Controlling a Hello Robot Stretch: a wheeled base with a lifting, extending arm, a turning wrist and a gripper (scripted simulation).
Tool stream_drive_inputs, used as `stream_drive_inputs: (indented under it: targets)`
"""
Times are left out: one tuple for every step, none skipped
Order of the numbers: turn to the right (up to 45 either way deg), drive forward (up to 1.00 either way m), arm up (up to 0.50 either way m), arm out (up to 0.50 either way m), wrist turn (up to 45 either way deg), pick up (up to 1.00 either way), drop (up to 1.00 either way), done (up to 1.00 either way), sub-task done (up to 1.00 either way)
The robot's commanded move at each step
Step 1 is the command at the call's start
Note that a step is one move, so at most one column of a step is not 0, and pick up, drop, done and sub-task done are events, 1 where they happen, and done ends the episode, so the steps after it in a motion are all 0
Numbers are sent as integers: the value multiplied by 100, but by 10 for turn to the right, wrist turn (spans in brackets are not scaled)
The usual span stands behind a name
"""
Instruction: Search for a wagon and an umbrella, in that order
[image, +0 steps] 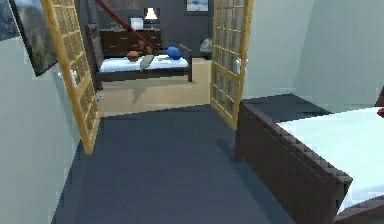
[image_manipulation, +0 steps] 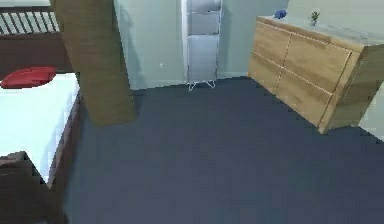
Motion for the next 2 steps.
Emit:
stream_drive_inputs:
  targets:
    - [-30, 0, 0, 0, 0, 0, 0, 0, 0]
    - [0, 100, 0, 0, 0, 0, 0, 0, 0]
